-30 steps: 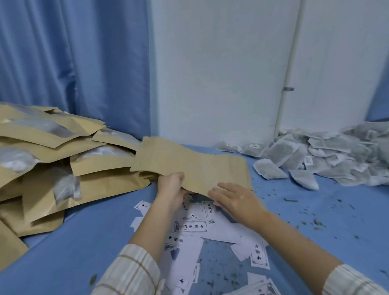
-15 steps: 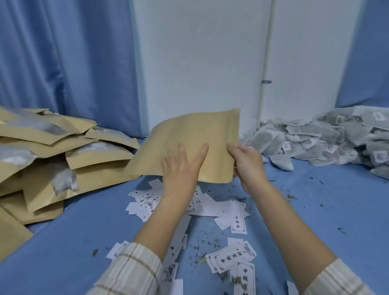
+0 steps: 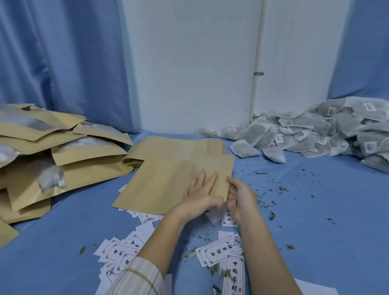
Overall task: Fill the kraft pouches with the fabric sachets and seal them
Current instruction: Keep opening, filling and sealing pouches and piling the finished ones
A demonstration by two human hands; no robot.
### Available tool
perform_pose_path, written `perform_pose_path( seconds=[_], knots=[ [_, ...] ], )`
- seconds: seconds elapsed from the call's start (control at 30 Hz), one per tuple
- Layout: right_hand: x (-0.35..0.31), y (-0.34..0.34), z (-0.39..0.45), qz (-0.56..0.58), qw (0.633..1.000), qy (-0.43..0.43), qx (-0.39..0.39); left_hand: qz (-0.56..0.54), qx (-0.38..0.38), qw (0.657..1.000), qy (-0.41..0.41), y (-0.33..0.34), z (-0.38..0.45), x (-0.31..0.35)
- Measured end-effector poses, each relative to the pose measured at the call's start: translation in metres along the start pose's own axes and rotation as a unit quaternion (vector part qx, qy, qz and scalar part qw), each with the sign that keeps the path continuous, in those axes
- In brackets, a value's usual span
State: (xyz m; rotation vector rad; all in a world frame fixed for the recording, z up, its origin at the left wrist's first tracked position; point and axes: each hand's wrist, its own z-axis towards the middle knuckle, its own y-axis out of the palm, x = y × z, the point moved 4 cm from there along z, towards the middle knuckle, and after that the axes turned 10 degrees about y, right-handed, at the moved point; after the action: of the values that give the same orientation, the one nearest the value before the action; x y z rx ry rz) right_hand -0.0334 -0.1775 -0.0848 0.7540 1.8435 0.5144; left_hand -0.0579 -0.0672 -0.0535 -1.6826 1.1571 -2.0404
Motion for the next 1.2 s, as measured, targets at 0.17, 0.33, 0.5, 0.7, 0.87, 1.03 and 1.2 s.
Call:
perform_pose_path(
  seconds=[0.17,0.33,0.5,0.7,0.87,1.03,1.2],
  knots=[
    [0.001,-0.013,0.002,-0.040,0.999,0.029,-0.015,-0.133,0.040,0.989,-0.050,0.010,0.012,0.001],
    [0.008,-0.002,0.004,-0.066,0.996,0.022,-0.049,-0.056,0.275,0.955,-0.101,0.010,0.028,0.003],
    [0.009,0.001,0.004,-0.074,0.996,0.009,-0.058,-0.051,0.359,0.923,-0.127,0.008,0.027,-0.004],
    [0.017,0.003,0.005,-0.051,0.996,0.042,-0.067,-0.020,0.393,0.914,-0.099,0.013,0.026,-0.009],
    [0.019,0.006,0.003,-0.036,0.994,0.061,-0.085,-0.117,0.422,0.894,-0.096,0.014,0.026,-0.014],
    [0.030,0.011,0.001,-0.015,0.987,0.109,-0.120,-0.202,0.448,0.868,-0.072,0.021,0.025,-0.014],
    [0.046,0.019,-0.002,0.052,0.966,0.193,-0.165,-0.202,0.500,0.839,-0.073,0.021,0.021,-0.015]
  ],
)
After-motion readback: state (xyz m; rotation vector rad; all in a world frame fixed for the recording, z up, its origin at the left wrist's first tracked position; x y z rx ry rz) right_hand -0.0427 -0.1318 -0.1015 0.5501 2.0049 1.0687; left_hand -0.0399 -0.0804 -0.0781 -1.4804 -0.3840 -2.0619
